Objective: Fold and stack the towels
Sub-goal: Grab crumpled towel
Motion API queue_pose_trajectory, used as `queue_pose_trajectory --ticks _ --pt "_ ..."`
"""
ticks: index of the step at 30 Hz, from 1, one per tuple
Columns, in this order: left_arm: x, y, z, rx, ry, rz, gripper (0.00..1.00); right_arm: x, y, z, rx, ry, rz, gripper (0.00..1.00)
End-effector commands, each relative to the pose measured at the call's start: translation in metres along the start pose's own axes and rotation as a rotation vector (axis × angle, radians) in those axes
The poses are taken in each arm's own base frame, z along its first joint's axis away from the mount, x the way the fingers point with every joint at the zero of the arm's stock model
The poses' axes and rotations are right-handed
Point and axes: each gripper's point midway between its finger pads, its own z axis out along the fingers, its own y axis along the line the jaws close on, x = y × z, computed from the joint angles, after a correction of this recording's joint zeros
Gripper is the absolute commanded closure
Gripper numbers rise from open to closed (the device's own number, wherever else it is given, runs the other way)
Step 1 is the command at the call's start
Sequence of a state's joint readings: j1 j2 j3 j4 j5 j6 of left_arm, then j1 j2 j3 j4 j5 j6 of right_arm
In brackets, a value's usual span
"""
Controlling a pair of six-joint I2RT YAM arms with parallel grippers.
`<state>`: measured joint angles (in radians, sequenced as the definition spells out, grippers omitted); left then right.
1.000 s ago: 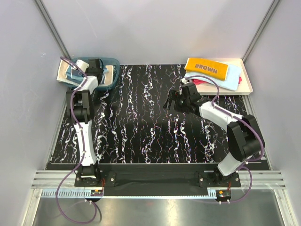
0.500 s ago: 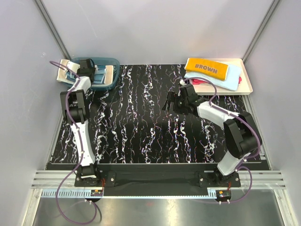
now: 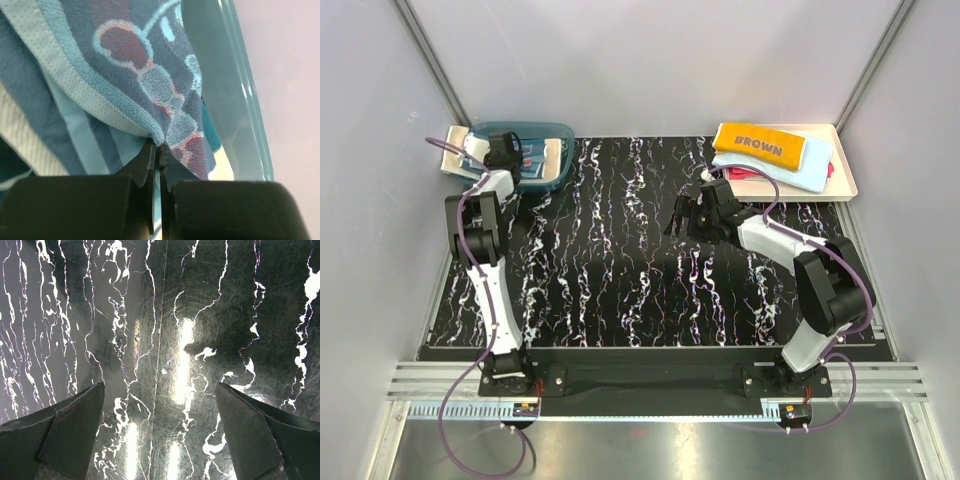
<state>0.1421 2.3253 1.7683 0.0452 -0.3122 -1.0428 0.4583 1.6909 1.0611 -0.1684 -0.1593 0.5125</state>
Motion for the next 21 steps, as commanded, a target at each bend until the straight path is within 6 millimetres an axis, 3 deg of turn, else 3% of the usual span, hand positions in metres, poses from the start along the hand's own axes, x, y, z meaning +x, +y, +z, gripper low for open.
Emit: queue_pose_trajectory --ticks 1,2,3,6,7,8,9,10,11,13,14,16,17,18,20,21 --pt "-0.053 -0.105 -0.072 0.295 -0.124 -0.042 1.0 -0.016 0.016 0.001 -0.034 -0.044 -0.022 0.02" --pt "-0.057 -0.117 -0.084 0.349 -0.146 -0.05 1.0 -0.017 0.016 0.0 -0.034 -0.047 -0.021 0.02" --pt "-0.064 -0.136 -0.11 0.399 -0.17 -0.05 1.0 -0.018 0.015 0.001 -0.03 -0.052 -0.023 0.02" --pt "-0.054 -0.15 -0.141 0.466 -0.186 -0.025 1.0 -0.019 0.015 0.0 -0.023 -0.056 -0.024 0.02" --pt "-0.064 -0.163 -0.161 0.51 -0.209 -0.036 1.0 -0.02 0.016 -0.001 -0.026 -0.06 -0.026 0.02" --pt "-0.064 -0.16 -0.168 0.523 -0.219 -0.019 1.0 -0.021 0.016 -0.001 -0.024 -0.063 -0.028 0.02" --pt "-0.049 -0.172 -0.186 0.561 -0.205 -0.004 1.0 -0.022 0.016 -0.002 -0.025 -0.068 -0.029 0.02" --pt "-0.047 -0.177 -0.198 0.573 -0.208 0.007 1.0 -0.023 0.017 -0.003 -0.028 -0.071 -0.028 0.02" --pt "-0.053 -0.185 -0.221 0.607 -0.23 0.022 1.0 -0.023 0.016 -0.003 -0.025 -0.07 -0.029 0.02" --pt "-0.044 -0.205 -0.259 0.675 -0.235 0.045 1.0 -0.024 0.016 -0.005 -0.02 -0.077 -0.032 0.02" --pt "-0.053 -0.213 -0.286 0.706 -0.265 0.066 1.0 -0.026 0.017 -0.006 -0.023 -0.084 -0.031 0.02" --pt "-0.039 -0.231 -0.33 0.777 -0.258 0.104 1.0 -0.03 0.018 -0.012 -0.023 -0.1 -0.035 0.02" --pt "-0.047 -0.239 -0.356 0.808 -0.288 0.132 1.0 -0.03 0.02 -0.014 -0.025 -0.102 -0.035 0.02" --pt "-0.035 -0.248 -0.381 0.848 -0.266 0.146 1.0 -0.033 0.021 -0.018 -0.025 -0.116 -0.038 0.02" --pt "-0.027 -0.249 -0.406 0.86 -0.251 0.187 1.0 -0.036 0.021 -0.022 -0.023 -0.127 -0.038 0.02" --pt "-0.021 -0.253 -0.435 0.902 -0.231 0.186 1.0 -0.039 0.022 -0.026 -0.021 -0.143 -0.039 0.02"
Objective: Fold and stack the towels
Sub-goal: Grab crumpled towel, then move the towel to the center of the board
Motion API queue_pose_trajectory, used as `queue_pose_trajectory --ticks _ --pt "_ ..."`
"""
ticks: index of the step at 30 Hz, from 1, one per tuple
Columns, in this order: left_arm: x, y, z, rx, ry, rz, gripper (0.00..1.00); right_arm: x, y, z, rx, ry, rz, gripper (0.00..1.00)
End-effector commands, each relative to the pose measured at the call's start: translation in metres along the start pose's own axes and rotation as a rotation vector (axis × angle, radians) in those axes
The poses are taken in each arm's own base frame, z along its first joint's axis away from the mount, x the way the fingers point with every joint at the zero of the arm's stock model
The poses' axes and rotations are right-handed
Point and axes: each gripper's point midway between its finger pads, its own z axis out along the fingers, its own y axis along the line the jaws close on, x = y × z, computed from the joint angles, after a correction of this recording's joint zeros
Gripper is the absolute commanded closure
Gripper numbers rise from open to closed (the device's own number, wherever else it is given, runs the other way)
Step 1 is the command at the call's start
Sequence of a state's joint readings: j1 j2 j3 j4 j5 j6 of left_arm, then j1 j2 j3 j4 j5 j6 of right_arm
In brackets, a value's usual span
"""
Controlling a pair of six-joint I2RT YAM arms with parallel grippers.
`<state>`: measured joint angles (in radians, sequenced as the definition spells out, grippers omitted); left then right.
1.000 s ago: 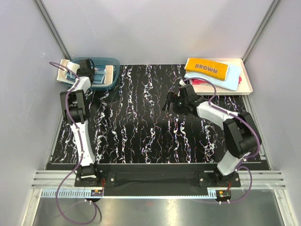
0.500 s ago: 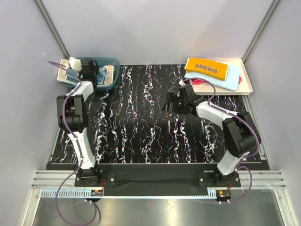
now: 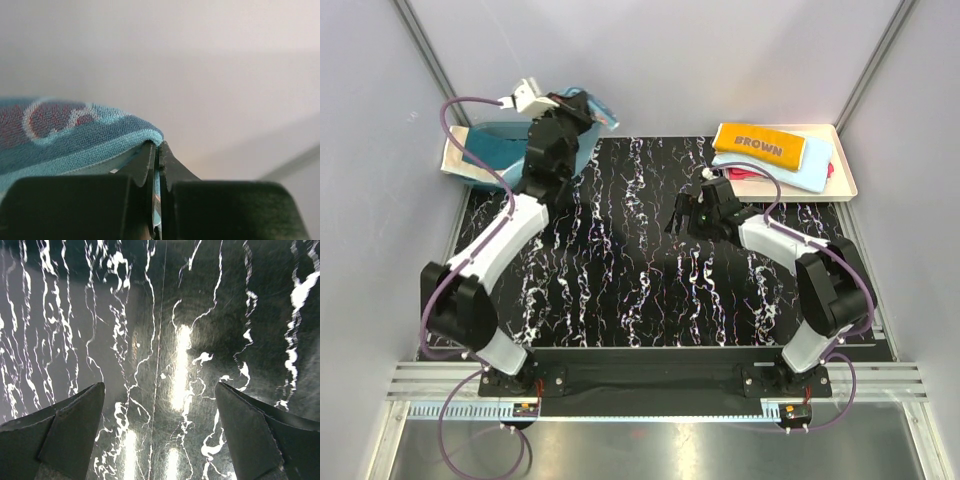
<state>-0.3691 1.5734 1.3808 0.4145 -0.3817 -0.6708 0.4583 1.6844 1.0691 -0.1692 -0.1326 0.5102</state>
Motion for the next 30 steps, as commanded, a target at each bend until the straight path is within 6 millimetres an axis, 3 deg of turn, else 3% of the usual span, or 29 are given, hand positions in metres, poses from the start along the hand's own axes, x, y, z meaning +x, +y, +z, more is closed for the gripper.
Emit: queue_pose_trajectory --ticks 1,2,3,5,6,10,13,16,19,20,21,23,25,26,30 --pt "-0.041 -0.056 -0.039 0.088 -0.091 0.055 1.0 -0.035 0.023 -0.027 -0.032 -0.126 -0.035 0.02" --pt "-0.039 -0.064 -0.049 0.108 -0.085 0.078 1.0 -0.039 0.022 -0.031 -0.022 -0.145 -0.036 0.02" --pt "-0.039 -0.09 -0.07 0.16 -0.077 0.074 1.0 -0.04 0.022 -0.034 -0.019 -0.154 -0.038 0.02" --pt "-0.041 -0.109 -0.089 0.19 -0.079 0.126 1.0 -0.043 0.021 -0.039 -0.016 -0.167 -0.039 0.01" --pt "-0.043 -0.128 -0.105 0.235 -0.068 0.109 1.0 -0.045 0.024 -0.043 -0.024 -0.176 -0.038 0.01" --pt "-0.047 -0.161 -0.145 0.314 -0.04 0.105 1.0 -0.049 0.027 -0.054 -0.027 -0.2 -0.037 0.01" --pt "-0.051 -0.174 -0.166 0.331 -0.022 0.114 1.0 -0.055 0.026 -0.064 -0.019 -0.23 -0.037 0.02" --pt "-0.052 -0.167 -0.178 0.321 0.02 0.051 1.0 -0.058 0.029 -0.073 -0.028 -0.254 -0.033 0.01" --pt "-0.034 -0.132 -0.177 0.186 0.067 0.06 1.0 -0.056 0.028 -0.076 -0.032 -0.264 -0.022 0.01" --pt "-0.034 -0.112 -0.172 0.102 0.059 0.065 1.0 -0.052 0.025 -0.074 -0.027 -0.255 -0.016 0.01" --pt "-0.012 -0.088 -0.172 0.037 0.122 0.109 1.0 -0.05 0.025 -0.073 -0.027 -0.251 -0.006 0.02" --pt "-0.001 -0.055 -0.164 -0.042 0.158 0.038 1.0 -0.042 0.018 -0.066 -0.015 -0.231 0.001 0.02" --pt "0.035 -0.003 -0.165 -0.154 0.246 0.01 1.0 -0.036 0.017 -0.059 -0.021 -0.223 0.012 0.02" --pt "0.038 0.024 -0.156 -0.198 0.264 -0.007 1.0 -0.026 0.011 -0.053 -0.013 -0.2 0.014 0.02" --pt "0.101 0.128 -0.143 -0.401 0.442 -0.058 0.95 -0.007 0.002 -0.033 0.009 -0.144 0.022 0.02"
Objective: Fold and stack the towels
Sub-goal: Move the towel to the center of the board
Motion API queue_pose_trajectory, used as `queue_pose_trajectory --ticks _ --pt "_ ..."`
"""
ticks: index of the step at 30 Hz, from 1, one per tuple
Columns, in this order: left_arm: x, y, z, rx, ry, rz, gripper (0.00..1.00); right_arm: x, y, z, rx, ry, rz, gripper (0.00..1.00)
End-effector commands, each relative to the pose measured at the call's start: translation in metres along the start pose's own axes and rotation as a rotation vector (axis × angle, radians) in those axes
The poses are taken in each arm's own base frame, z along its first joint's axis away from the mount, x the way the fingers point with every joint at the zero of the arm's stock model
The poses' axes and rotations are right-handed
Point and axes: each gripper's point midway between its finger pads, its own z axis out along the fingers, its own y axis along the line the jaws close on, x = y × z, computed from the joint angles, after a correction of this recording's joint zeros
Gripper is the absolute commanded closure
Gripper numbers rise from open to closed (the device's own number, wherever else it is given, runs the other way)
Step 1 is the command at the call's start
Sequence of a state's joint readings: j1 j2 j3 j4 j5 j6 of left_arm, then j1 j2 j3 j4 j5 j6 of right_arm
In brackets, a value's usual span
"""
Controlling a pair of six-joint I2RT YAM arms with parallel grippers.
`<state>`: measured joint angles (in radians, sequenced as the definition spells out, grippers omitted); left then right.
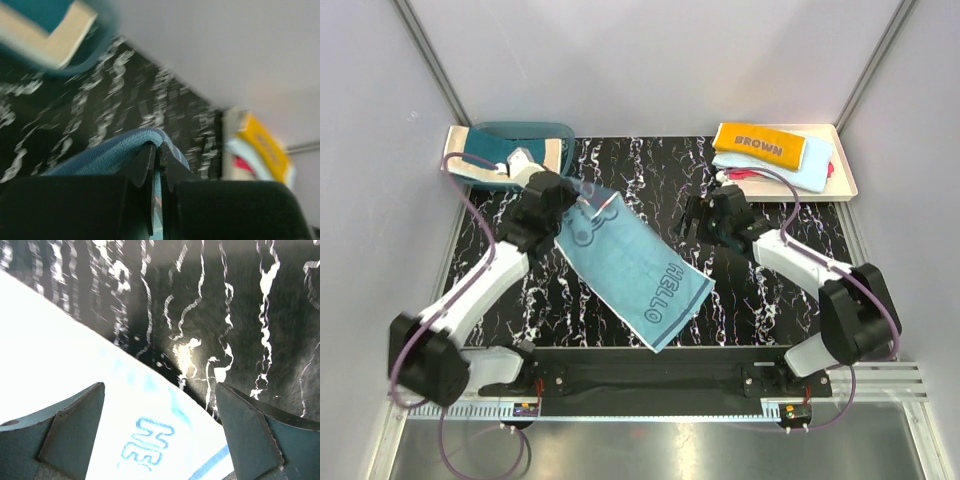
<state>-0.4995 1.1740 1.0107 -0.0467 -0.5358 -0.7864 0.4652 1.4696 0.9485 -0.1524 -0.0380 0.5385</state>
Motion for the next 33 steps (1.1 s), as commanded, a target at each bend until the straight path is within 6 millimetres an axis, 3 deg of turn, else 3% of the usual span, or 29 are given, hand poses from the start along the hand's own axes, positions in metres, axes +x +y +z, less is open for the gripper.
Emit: queue_pose_trajectory --ticks 1,3,4,9,13,14,17,18,20,24,25,26,27,28,33 --pt "0.061 0.059 0.034 -0.128 0.228 -0.134 0.94 0.012 0.003 0.015 -0.004 0.011 0.007 0.02" --pt "0.07 0.066 0.048 -0.111 0.281 -0.143 0.96 0.023 -0.001 0.02 0.003 0.036 -0.003 0.02" --pt "0.086 0.075 0.055 -0.134 0.332 -0.127 0.94 0.028 -0.001 0.021 0.005 0.044 -0.007 0.02" --pt "0.094 0.067 0.069 -0.113 0.387 -0.149 1.0 0.031 0.003 0.027 0.008 0.067 -0.024 0.02" --pt "0.118 0.058 0.061 -0.084 0.465 -0.193 1.0 0.021 0.015 0.028 -0.01 0.06 -0.043 0.02" --pt "0.122 0.051 0.053 -0.067 0.469 -0.194 1.0 0.02 0.016 0.028 -0.013 0.062 -0.045 0.02" --pt "0.142 0.054 0.032 -0.06 0.488 -0.221 1.0 0.014 0.022 0.027 -0.024 0.053 -0.047 0.02" --pt "0.138 0.048 0.03 -0.032 0.473 -0.243 0.99 0.013 0.025 0.028 -0.033 0.054 -0.044 0.02" --pt "0.151 0.058 0.022 -0.053 0.498 -0.277 0.92 0.013 0.035 0.029 -0.075 0.068 -0.035 0.02" --pt "0.149 0.076 0.022 -0.095 0.473 -0.267 0.8 0.016 0.065 0.035 -0.153 0.074 -0.086 0.06" --pt "0.148 0.078 0.023 -0.102 0.468 -0.263 0.74 0.015 0.081 0.035 -0.179 0.064 -0.113 0.07" --pt "0.147 0.081 0.023 -0.111 0.465 -0.26 0.54 0.021 0.086 0.041 -0.187 0.077 -0.144 0.1" --pt "0.148 0.082 0.023 -0.114 0.47 -0.255 0.47 0.024 0.092 0.044 -0.196 0.087 -0.155 0.15" --pt "0.15 0.083 0.023 -0.114 0.482 -0.244 0.45 0.025 0.106 0.046 -0.218 0.087 -0.174 0.18" --pt "0.129 0.092 0.022 -0.158 0.437 -0.195 0.34 0.05 0.129 0.066 -0.221 0.128 -0.246 0.38"
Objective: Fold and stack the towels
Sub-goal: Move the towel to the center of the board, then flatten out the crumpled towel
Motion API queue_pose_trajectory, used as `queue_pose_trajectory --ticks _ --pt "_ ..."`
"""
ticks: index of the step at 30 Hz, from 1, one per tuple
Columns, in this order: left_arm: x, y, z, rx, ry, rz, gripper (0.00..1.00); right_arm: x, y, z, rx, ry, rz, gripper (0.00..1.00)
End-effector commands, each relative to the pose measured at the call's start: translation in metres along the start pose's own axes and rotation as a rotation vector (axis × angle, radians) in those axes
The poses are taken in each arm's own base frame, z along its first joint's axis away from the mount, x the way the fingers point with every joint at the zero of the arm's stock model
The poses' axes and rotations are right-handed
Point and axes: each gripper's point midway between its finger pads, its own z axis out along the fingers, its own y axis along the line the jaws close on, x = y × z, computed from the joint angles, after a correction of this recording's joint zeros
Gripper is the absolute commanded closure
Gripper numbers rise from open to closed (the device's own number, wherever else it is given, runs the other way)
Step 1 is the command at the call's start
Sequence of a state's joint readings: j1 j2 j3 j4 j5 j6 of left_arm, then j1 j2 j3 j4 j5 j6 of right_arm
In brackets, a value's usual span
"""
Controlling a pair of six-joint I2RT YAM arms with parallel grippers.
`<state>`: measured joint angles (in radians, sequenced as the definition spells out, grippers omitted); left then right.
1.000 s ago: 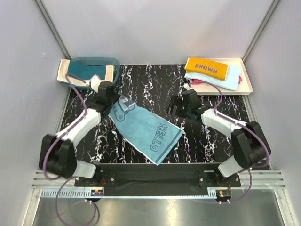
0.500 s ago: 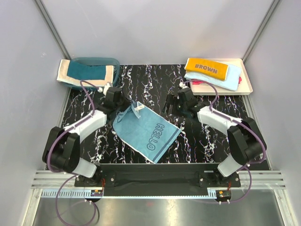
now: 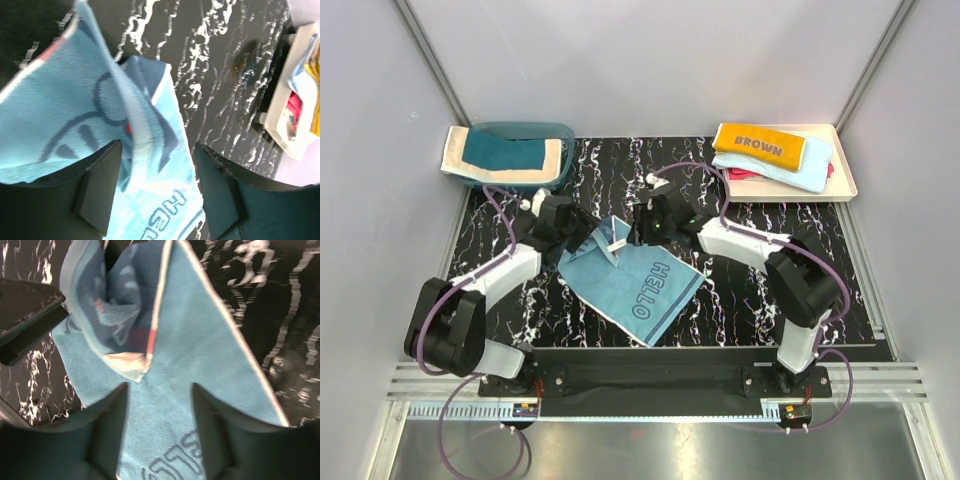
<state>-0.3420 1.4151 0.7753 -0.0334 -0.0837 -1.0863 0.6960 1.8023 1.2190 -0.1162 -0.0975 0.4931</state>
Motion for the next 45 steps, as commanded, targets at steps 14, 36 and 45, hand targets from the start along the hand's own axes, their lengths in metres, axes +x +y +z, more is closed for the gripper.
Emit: queue_pose_trajectory --ticks 14,36,45 --pt "-0.083 0.022 0.017 -0.139 -0.112 -0.051 0.35 0.029 0.041 0.031 0.092 -0.069 -0.233 0.51" --pt "-0.102 0.038 0.103 -0.178 -0.036 -0.114 0.4 0.049 0.047 0.063 0.157 -0.132 -0.368 0.44" --pt "-0.094 0.037 0.109 -0.147 0.008 -0.139 0.46 0.057 0.042 0.075 0.195 -0.139 -0.373 0.45"
